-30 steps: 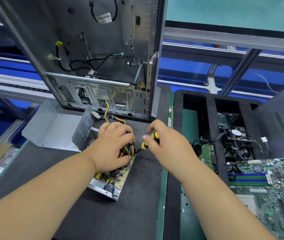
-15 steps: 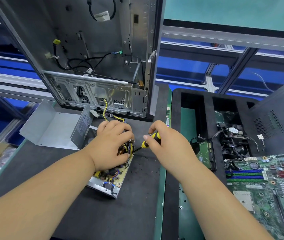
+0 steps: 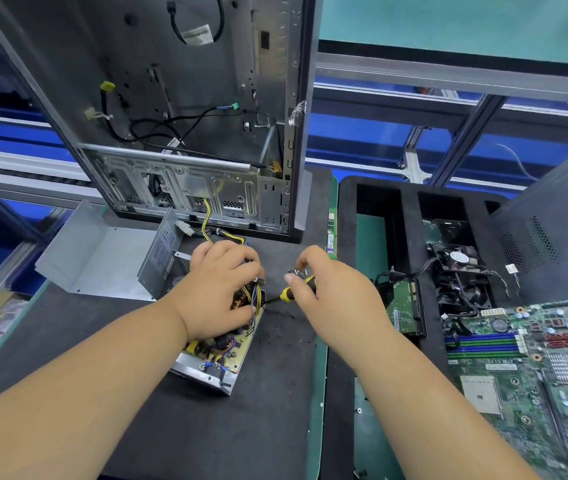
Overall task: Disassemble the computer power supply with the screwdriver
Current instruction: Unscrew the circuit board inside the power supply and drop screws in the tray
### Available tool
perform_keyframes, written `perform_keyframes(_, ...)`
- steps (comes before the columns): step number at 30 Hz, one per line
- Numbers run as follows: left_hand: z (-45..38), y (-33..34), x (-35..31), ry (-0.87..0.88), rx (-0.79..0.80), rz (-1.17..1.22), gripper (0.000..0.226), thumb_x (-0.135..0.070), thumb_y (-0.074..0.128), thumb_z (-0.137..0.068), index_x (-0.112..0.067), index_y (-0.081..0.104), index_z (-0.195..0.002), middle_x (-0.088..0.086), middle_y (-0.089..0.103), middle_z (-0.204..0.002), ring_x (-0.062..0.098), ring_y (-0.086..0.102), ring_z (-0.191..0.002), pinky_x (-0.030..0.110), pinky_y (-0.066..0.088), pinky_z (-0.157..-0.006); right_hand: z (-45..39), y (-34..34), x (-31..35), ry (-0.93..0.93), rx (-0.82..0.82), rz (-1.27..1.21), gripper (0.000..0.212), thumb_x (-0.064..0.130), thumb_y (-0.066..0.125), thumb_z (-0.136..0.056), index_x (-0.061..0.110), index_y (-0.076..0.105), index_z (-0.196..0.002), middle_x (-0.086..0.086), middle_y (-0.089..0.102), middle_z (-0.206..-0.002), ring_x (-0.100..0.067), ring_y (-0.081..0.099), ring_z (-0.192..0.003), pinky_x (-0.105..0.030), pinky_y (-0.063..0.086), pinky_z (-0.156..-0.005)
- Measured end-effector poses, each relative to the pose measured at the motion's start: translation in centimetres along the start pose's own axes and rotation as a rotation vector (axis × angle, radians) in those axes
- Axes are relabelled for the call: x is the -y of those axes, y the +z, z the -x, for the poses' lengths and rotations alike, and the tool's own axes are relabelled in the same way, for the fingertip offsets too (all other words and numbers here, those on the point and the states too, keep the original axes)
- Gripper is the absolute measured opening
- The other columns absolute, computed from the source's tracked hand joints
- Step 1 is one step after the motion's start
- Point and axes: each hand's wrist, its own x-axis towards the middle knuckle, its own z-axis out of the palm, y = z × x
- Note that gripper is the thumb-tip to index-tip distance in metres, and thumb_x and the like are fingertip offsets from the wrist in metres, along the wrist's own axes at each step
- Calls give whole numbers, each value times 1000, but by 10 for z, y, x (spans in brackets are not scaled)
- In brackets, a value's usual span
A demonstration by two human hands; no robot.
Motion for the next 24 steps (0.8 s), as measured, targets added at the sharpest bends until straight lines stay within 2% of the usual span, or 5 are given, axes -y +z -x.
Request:
perform_keyframes(3,0,0,0,-2,-3,4,39,-39,70,-70,-28,61,-106,-11,51,-121,20,40,-121,38,18,-101,2,-1,-1,49,19,-128,15,38,58,-94,32,48,-104,13,58,-84,-8,54,-72,-25,38,-58)
perform_keyframes(5,0,0,0,-3,0,1,39,-39,69,-70,-29,61,-107,-11,51,-121,20,40,-121,38,18,-101,4,-2,0,48,24,-224,20,25,63,-90,36,49,-101,16,51,-92,-2,55,-71,-20,40,-60)
perform_keyframes(8,0,0,0,-5,2,2,39,-41,67,-70,-30,60,-107,-12,50,-122,19,39,-121,38,17,-102,7,-2,3,9,57,-335,35,3,57,-82,35,52,-96,16,44,-100,5,56,-81,-23,47,-67)
perform_keyframes(14,0,0,0,-9,0,6,39,-41,69,-69,-31,59,-106,-14,49,-121,18,40,-121,36,16,-101,9,0,0,4,17,-340,21,15,57,-93,32,51,-103,16,46,-105,-3,53,-83,-26,47,-71)
perform_keyframes(24,0,1,1,-8,-2,17,38,-39,70,-69,-32,59,-105,-15,49,-120,17,39,-120,34,14,-101,11,-5,-6,5,-42,-374,21,15,57,-93,34,51,-98,18,48,-103,-5,56,-86,-30,50,-77)
